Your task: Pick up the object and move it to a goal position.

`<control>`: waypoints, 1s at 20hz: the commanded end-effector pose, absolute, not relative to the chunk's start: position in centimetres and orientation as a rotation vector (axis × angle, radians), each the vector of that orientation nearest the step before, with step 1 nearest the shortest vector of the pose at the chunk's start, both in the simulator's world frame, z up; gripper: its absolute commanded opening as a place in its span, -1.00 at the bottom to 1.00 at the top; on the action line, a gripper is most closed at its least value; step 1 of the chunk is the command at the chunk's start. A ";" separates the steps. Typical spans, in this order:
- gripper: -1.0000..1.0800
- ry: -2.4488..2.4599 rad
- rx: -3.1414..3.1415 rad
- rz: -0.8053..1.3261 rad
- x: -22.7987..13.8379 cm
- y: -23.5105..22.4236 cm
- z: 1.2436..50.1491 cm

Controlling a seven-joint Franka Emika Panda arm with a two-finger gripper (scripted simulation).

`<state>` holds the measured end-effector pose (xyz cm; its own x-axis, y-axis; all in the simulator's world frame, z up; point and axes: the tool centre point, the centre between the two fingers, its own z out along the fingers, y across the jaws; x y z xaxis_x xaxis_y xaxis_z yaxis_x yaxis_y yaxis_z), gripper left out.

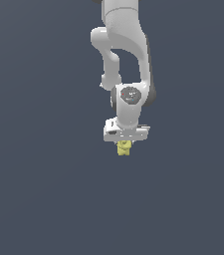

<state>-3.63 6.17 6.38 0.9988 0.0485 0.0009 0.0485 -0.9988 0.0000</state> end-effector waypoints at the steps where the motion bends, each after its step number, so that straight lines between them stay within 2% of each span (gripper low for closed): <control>1: -1.00 0.076 3.141 0.002 -3.5 6.2 6.5; 10: -1.00 0.076 3.141 0.002 -1.1 7.1 8.2; 20: -1.00 0.076 3.141 0.001 4.0 8.9 11.8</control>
